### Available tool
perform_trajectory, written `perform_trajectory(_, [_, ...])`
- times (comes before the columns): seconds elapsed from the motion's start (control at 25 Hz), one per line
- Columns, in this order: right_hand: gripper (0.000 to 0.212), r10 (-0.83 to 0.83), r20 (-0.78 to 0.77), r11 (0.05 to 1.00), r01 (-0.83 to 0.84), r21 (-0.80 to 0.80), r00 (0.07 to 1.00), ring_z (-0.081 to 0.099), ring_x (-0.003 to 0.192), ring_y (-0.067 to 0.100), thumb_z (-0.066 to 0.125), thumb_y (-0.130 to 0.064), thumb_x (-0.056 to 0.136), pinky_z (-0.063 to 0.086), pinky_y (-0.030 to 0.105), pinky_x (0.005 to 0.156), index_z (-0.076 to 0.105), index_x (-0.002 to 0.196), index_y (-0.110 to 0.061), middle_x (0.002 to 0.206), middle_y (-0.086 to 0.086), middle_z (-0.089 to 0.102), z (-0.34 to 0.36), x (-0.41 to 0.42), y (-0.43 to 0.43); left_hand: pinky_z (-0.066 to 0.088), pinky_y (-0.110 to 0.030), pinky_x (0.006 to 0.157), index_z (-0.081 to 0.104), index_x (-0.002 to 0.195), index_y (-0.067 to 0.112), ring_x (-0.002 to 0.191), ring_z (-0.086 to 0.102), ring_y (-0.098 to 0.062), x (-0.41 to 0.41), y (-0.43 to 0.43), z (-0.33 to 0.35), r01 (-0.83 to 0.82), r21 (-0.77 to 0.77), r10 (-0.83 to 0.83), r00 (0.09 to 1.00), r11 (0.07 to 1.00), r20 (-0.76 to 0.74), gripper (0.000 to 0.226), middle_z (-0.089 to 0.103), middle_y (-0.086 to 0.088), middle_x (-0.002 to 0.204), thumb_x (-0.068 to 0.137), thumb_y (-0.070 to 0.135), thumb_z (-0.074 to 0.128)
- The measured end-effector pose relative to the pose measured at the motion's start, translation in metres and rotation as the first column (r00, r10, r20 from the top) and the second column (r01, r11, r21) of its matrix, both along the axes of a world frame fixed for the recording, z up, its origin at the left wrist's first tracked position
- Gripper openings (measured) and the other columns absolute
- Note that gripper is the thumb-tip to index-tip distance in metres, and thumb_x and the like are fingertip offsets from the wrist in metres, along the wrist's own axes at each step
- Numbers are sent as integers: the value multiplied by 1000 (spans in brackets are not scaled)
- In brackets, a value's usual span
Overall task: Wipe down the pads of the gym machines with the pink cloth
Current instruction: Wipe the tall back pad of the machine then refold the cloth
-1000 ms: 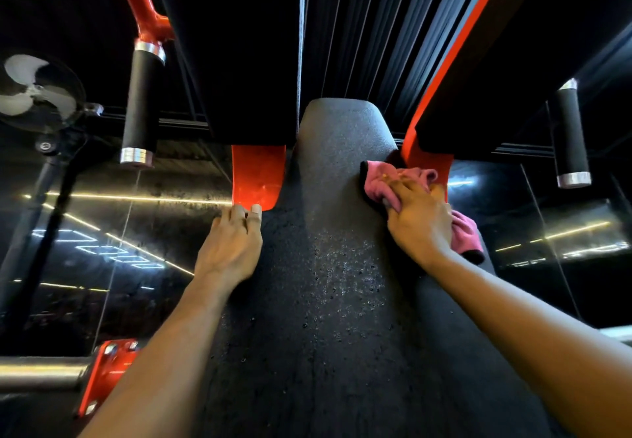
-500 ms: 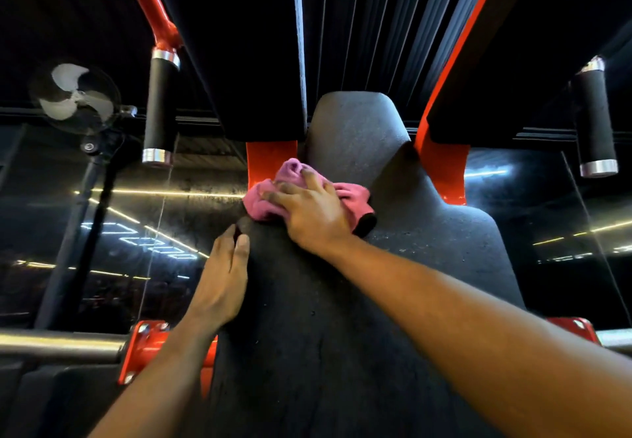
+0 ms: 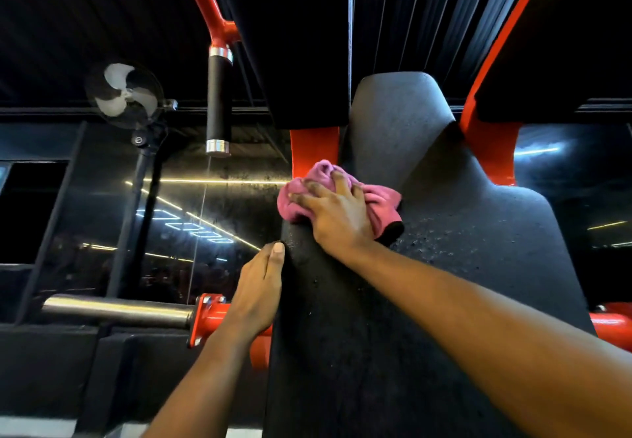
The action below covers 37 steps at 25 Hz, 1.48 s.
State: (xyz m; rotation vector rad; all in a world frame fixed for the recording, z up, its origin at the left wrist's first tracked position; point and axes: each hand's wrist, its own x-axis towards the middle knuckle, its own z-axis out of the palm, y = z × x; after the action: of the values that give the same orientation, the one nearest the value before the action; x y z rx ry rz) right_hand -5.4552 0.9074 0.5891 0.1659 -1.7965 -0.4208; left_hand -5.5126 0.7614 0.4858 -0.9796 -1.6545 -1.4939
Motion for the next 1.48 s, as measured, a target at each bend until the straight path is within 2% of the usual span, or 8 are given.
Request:
perform_trajectory(0.28, [58,-128,-85,986,135,93,988,49,122,41,45,-21,85,47,49,97,59,137,-41,148,-11,54,22,60,99,37,-22,78,61,90,29,85,55,2,22,4,-2,-56,-35,57,998,998,32,37,62,12,89,107,41,30])
perform_trajectory(0.48, [48,-72,-221,987,38,-156,972,43,124,31,57,-12,79,36,44,101,68,120,-32,127,-9,67,11,42,54,39,-34,91,63,114,16,109,59,-25,16,-5,2,-22,-134,32,997,991,71,46,67,-10,110,106,46,29])
perform_trajectory(0.68, [47,-64,97,997,60,41,993,32,135,28,52,-20,88,27,46,106,60,130,-40,141,-16,54,9,7,-19,35,-28,97,63,126,21,122,53,-17,19,-6,3,-7,-137,20,995,991,96,44,63,-2,124,106,44,30])
perform_trajectory(0.8, [48,-6,79,997,-1,83,997,31,137,31,46,-22,94,30,44,104,59,137,-39,147,-16,51,7,21,9,39,-32,84,60,97,23,106,59,-24,23,8,5,-148,-121,146,989,982,-28,39,64,-2,101,106,45,29])
perform_trajectory(0.88, [49,29,-6,995,-29,91,1000,37,136,35,47,-22,93,38,46,101,59,138,-38,147,-15,53,5,32,41,43,-41,96,60,113,17,118,55,-27,20,17,8,-224,-74,217,971,972,-101,55,63,-7,119,102,56,24])
perform_trajectory(1.0, [56,-70,-25,995,72,72,997,39,136,36,47,-22,91,41,48,103,53,143,-42,152,-18,47,9,48,85,24,-42,121,45,146,10,144,33,-23,22,32,15,-388,-67,370,910,919,-187,66,42,-10,154,103,53,19])
perform_trajectory(1.16, [63,-132,-59,991,132,-10,989,43,131,37,33,-27,84,41,49,107,54,140,-46,153,-20,46,12,83,151,27,-42,120,51,142,10,141,37,-22,42,56,20,-508,-86,443,812,857,-380,70,47,-7,150,98,53,17])
perform_trajectory(1.48, [75,-233,-118,916,177,-359,965,46,116,36,66,-9,77,49,46,89,54,140,-47,151,-14,50,-18,167,250,16,-44,123,53,140,14,138,41,-19,50,75,13,-631,-147,521,731,761,-441,70,51,-2,147,96,53,16])
